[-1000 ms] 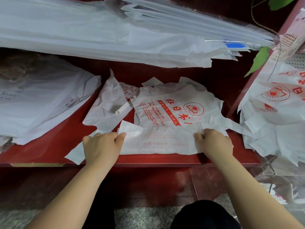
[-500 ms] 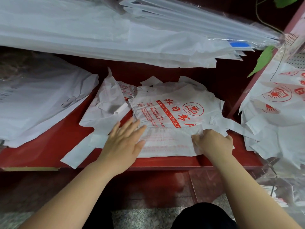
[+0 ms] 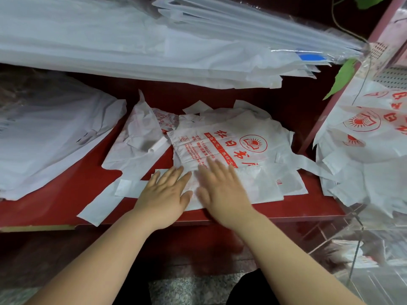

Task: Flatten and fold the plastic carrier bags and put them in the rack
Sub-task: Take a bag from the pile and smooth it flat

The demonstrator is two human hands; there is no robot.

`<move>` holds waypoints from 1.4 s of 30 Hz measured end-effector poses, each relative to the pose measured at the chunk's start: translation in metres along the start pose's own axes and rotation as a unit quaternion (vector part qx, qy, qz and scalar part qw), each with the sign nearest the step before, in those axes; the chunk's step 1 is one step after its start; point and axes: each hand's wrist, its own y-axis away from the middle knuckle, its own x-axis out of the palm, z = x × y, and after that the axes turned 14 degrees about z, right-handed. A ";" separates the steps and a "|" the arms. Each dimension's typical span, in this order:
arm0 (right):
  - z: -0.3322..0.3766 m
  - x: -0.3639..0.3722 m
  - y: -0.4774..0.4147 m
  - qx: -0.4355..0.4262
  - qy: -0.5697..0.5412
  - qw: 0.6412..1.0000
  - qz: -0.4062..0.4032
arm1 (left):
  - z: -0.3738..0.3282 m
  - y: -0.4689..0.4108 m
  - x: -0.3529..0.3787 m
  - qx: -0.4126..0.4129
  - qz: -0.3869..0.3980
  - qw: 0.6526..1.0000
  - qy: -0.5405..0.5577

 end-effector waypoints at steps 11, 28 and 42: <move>-0.061 -0.011 0.032 0.181 -0.055 0.976 0.110 | 0.000 -0.001 -0.003 0.000 0.022 1.000 0.021; -0.086 -0.033 0.027 0.308 -0.153 0.937 0.064 | 0.014 -0.027 -0.064 -0.018 0.075 0.997 -0.005; -0.082 -0.060 -0.046 0.186 -0.031 0.982 -0.017 | 0.020 0.033 -0.044 0.087 -0.016 0.920 0.382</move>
